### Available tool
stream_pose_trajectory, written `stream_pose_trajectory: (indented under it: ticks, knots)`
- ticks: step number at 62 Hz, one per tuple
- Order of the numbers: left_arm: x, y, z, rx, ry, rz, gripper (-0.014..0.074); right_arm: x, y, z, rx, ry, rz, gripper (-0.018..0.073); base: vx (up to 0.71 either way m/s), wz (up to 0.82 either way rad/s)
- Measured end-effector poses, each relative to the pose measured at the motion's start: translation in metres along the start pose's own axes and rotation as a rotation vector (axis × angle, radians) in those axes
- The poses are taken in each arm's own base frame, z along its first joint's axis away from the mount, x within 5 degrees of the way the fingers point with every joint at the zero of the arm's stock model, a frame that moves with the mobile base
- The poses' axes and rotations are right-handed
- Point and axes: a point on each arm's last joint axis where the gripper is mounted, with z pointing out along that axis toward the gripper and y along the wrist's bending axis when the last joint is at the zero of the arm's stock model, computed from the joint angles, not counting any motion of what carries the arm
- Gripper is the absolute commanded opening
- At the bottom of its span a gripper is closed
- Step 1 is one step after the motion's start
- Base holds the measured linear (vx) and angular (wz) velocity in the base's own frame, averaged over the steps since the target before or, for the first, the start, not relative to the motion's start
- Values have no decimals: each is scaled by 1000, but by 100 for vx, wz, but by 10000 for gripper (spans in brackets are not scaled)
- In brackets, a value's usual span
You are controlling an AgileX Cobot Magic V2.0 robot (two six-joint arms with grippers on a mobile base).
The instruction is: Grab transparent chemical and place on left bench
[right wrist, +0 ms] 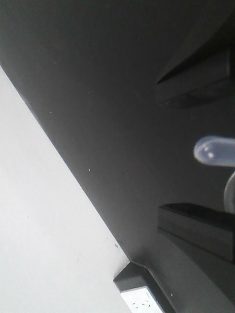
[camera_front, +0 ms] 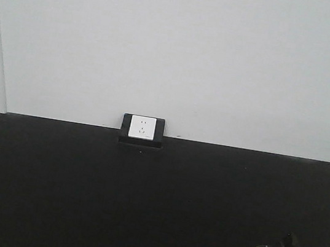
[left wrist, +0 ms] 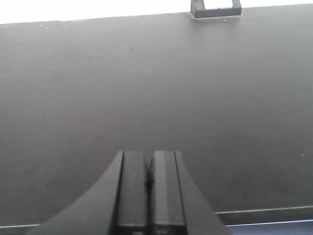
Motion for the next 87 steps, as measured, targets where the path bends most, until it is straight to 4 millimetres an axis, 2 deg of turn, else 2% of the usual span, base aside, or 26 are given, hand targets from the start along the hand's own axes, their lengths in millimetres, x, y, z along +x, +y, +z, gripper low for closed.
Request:
stream_pose_trajectory:
  ticks: [10, 25, 35, 56, 73, 87]
  knots:
    - [0, 0, 0, 0, 0, 0, -4, -2, 2, 2, -8, -7, 18, 326, 0, 0]
    - [0, 0, 0, 0, 0, 0, -4, 2, 1, 2, 10, 34, 30, 111, 0, 0]
    - [0, 0, 0, 0, 0, 0, -4, 3, 3, 2, -11, 44, 23, 20, 0, 0]
    - [0, 0, 0, 0, 0, 0, -4, 0, 11, 1, -93, 26, -73, -1, 0, 0]
    - [0, 0, 0, 0, 0, 0, -4, -35, 37, -15, -228, -64, -290, -1, 0, 0]
    - [0, 0, 0, 0, 0, 0, -4, -63, 61, -47, -360, 5, -507, -1, 0, 0]
